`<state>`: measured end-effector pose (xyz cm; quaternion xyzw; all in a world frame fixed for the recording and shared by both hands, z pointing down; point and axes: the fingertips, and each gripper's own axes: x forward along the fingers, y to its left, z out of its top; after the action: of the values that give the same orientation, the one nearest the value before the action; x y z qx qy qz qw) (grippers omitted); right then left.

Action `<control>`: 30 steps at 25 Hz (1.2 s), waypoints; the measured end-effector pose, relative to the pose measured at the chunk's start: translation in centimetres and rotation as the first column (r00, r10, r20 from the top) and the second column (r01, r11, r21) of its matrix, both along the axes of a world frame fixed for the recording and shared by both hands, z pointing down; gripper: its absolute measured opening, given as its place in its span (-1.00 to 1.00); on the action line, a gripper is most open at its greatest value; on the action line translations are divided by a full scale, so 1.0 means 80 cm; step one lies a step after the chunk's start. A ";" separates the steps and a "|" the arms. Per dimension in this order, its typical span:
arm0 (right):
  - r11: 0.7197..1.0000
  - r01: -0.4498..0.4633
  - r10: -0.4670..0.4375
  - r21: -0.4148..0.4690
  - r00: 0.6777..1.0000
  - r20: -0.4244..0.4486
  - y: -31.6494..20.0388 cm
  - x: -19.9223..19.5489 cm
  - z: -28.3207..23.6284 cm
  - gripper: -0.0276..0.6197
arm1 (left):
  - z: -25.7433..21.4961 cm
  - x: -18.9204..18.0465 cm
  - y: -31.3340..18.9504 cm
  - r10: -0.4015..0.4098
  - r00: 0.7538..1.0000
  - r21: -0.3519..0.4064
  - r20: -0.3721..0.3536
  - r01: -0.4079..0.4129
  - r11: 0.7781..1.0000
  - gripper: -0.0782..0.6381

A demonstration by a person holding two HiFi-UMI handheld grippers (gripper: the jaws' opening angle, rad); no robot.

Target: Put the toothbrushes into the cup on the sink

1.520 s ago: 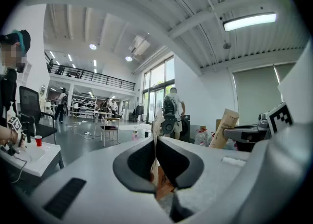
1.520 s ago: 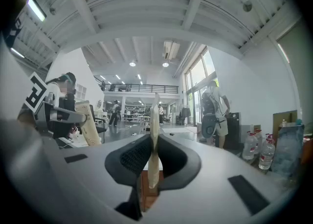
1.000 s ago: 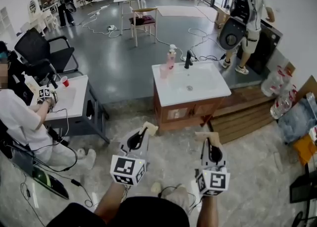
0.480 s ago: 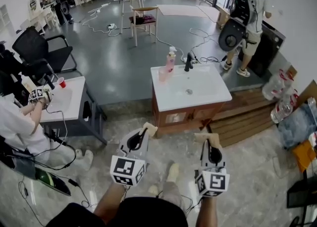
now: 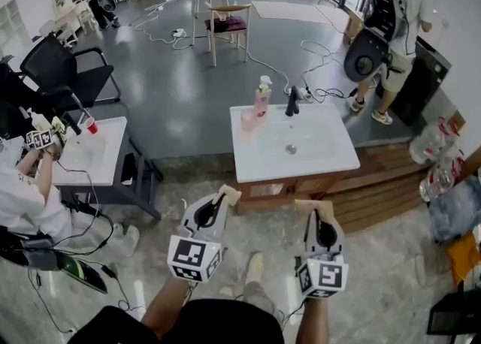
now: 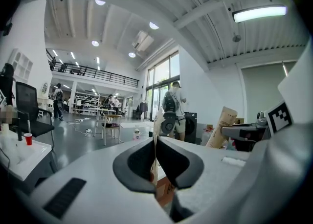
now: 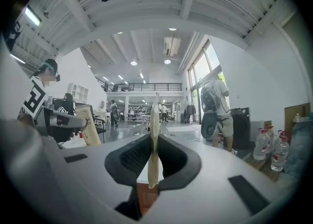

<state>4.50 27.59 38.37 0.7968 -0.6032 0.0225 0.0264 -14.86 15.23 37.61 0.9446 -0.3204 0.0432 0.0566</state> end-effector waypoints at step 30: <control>0.980 0.197 -0.197 0.013 0.980 0.029 -0.183 0.151 0.014 -0.78 | 0.006 0.130 -0.133 -0.185 0.982 0.000 0.038 0.185 0.983 -0.76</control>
<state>16.59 12.99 39.48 0.7330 -0.6795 0.0288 0.0156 -4.48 4.62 38.12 0.9097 -0.4076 0.0560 0.0561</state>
